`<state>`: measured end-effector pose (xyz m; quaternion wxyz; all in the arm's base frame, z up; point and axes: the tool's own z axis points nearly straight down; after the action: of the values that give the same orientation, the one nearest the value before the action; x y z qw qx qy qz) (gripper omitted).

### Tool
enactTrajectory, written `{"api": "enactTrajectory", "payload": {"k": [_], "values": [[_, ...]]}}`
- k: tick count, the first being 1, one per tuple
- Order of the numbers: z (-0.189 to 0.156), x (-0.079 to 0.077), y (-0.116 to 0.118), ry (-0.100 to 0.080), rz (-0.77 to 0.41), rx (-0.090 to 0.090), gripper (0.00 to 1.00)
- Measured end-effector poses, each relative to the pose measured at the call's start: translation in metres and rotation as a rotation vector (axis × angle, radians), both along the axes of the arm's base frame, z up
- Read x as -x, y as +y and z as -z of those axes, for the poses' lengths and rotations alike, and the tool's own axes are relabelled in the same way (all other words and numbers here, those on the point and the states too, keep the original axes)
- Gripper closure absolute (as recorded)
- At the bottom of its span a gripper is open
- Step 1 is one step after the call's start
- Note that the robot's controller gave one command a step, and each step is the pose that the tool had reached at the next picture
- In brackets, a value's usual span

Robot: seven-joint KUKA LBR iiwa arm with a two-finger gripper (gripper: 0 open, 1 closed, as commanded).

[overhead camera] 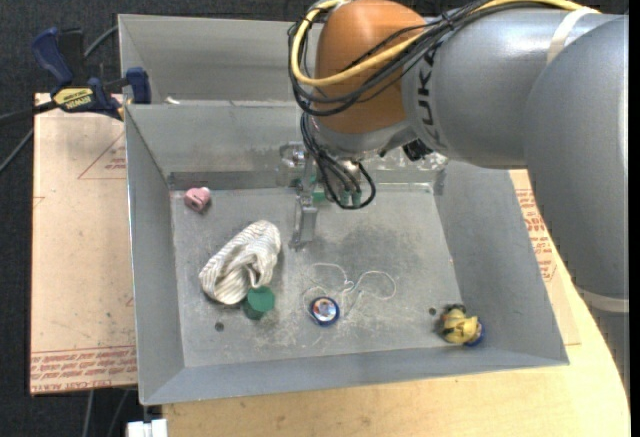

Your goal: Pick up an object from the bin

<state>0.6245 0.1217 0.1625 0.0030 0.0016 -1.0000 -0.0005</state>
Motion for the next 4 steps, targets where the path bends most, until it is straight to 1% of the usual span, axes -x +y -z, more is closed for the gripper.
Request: {"api": "enactTrajectory", "payload": {"k": [1,2,3,4], "values": [[-0.005,-0.002,-0.001,-0.007,0.003,-0.001,0.00],[0.088,0.040,-0.023,-0.003,-0.120,-0.001,0.00],[0.092,0.061,0.044,-0.009,-0.259,-0.005,0.00],[0.092,0.036,0.080,-0.007,-0.215,-0.005,0.00]]}}
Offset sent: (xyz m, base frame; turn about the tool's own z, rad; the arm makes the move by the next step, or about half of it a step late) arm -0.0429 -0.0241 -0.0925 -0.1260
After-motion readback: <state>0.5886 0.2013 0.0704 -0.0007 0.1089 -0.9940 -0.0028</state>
